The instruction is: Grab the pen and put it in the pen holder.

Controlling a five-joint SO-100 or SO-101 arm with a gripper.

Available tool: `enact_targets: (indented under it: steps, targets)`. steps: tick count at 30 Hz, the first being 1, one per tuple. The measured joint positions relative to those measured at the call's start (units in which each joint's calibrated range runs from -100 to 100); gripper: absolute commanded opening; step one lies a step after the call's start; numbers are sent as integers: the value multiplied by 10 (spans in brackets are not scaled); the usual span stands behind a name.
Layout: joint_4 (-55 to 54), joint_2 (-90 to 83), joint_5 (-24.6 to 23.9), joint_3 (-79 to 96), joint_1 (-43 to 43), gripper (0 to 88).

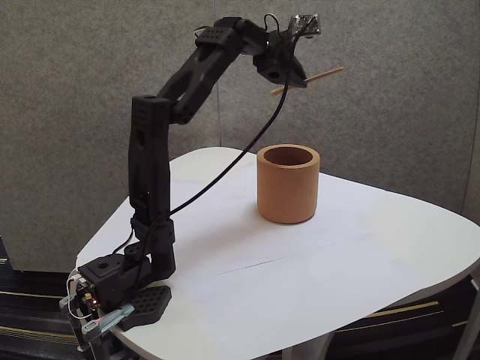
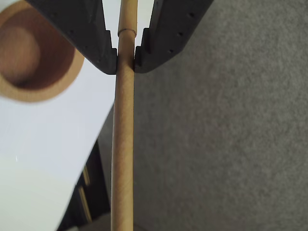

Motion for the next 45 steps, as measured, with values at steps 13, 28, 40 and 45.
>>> enact_targets:
  steps: [13, 28, 40, 45]
  targets:
    - [-230, -11, 216, 161, 34, 7]
    - [-514, -191, 279, 609, -37, 7]
    - [-636, -233, 312, 825, -57, 7]
    - [-646, -234, 312, 830, -55, 7]
